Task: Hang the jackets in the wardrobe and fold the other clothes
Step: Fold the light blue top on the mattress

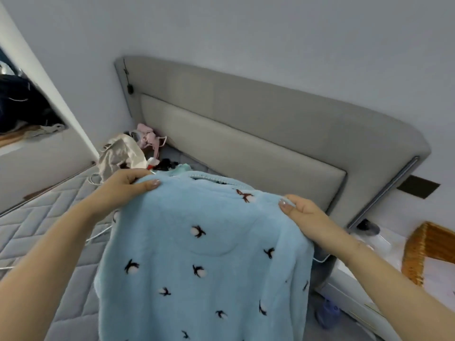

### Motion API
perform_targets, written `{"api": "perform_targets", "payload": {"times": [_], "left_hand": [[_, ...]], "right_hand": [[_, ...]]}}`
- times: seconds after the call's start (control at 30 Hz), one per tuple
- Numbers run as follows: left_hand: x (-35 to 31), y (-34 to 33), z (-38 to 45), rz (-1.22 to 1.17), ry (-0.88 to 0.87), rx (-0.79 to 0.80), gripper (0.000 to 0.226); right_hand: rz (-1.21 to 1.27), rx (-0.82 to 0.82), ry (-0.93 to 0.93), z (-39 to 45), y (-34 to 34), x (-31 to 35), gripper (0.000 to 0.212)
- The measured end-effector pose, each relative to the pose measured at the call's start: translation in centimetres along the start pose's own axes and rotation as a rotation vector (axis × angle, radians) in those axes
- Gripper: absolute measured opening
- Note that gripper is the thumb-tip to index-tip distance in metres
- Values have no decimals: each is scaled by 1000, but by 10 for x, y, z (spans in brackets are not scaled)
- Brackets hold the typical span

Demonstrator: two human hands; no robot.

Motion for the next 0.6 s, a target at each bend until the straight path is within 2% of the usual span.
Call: {"api": "perform_targets", "payload": {"times": [0.1,0.23,0.37,0.53,0.6], "left_hand": [[78,-57,47,26,150,97,18],[173,-142,119,39,291,85,18],[234,-236,209,66,355,69,14],[294,-331,323,69,376,56,20],[322,-359,352,81,412,56,13]], "right_hand": [[-112,-26,-69,42,-10,-90,28],[-198,-61,-158,107,-9,-213,24],[-315,-144,-239,183,20,-321,21],[-382,-203,-307,278,60,-422,19],[-402,-202,-352,303,64,-458,22]]}}
Point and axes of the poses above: each hand's wrist, its own z-axis towards the middle knuckle, its own y-axis out of the back of the hand, x = y × z, the point moved 8 cm from there along z, towards the middle knuckle, and after that the axes turned 1 degree about y, right-handed, at the moved point
